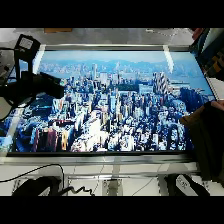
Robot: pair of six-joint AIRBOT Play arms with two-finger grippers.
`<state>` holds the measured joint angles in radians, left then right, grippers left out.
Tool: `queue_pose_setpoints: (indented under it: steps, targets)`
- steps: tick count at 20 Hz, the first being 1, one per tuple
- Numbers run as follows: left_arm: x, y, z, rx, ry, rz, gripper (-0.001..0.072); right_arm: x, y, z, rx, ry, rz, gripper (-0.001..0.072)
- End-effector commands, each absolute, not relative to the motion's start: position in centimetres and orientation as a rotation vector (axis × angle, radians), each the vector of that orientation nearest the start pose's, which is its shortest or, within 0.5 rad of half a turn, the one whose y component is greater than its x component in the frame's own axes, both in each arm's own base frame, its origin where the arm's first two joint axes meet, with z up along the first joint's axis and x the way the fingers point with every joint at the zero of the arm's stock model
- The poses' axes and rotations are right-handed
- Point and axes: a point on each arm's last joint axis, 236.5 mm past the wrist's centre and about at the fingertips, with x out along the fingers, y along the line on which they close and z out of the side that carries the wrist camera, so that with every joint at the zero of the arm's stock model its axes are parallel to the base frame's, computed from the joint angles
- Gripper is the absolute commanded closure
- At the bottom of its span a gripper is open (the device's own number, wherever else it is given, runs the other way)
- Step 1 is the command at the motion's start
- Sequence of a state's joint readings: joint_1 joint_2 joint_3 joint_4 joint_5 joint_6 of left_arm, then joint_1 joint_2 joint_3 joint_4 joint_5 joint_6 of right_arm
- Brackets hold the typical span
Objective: Fold the clothes and pants, and hang the long-sleeved shirts on hangers.
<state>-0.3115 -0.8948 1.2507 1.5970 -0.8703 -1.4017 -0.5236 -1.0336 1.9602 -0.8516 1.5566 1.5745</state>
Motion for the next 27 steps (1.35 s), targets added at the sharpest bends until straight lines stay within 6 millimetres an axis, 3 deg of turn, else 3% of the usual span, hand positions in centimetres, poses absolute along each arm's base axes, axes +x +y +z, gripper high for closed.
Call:
queue_pose_setpoints:
  steps: [1,4,7,9,11,12,16,20,23,27]
  targets:
    - [40.0,-10.7,25.0,0.166,0.447,-0.272,0.0697,35.7,5.3,33.7,0.176,0.703,0.282,0.0687]
    - [40.1,-8.2,22.7,0.143,0.547,-0.211,0.0697,39.5,11.4,26.7,-0.1,0.867,0.336,0.0686]
    - [39.3,-4.3,18.8,0.135,0.723,-0.124,0.0697,43.0,15.4,20.1,-0.364,0.953,0.378,0.0686]
    - [38.9,-1.9,16.9,0.112,0.806,-0.068,0.0696,44.5,16.0,16.1,-0.394,1.033,0.358,0.0686]
    - [38.9,-0.8,16.0,0.099,0.844,-0.045,0.0696,44.9,13.4,13.1,-0.419,1.145,0.264,0.0686]
    - [38.9,-0.8,15.8,0.099,0.848,-0.044,0.0697,45.1,11.6,12.7,-0.414,1.174,0.208,0.0686]
    - [38.9,-0.9,15.8,0.1,0.85,-0.046,0.0696,45.0,6.6,15.1,-0.269,1.156,0.067,0.0686]
    - [38.9,-0.9,15.7,0.1,0.85,-0.046,0.0696,43.0,3.8,20.7,-0.24,1.039,0.038,0.0686]
    - [38.9,-0.9,15.8,0.1,0.85,-0.047,0.0696,41.3,2.2,24.8,-0.227,0.933,0.03,0.0686]
    - [38.9,-0.9,15.7,0.1,0.85,-0.046,0.0696,39.6,2.2,27.1,-0.205,0.882,0.041,0.0685]
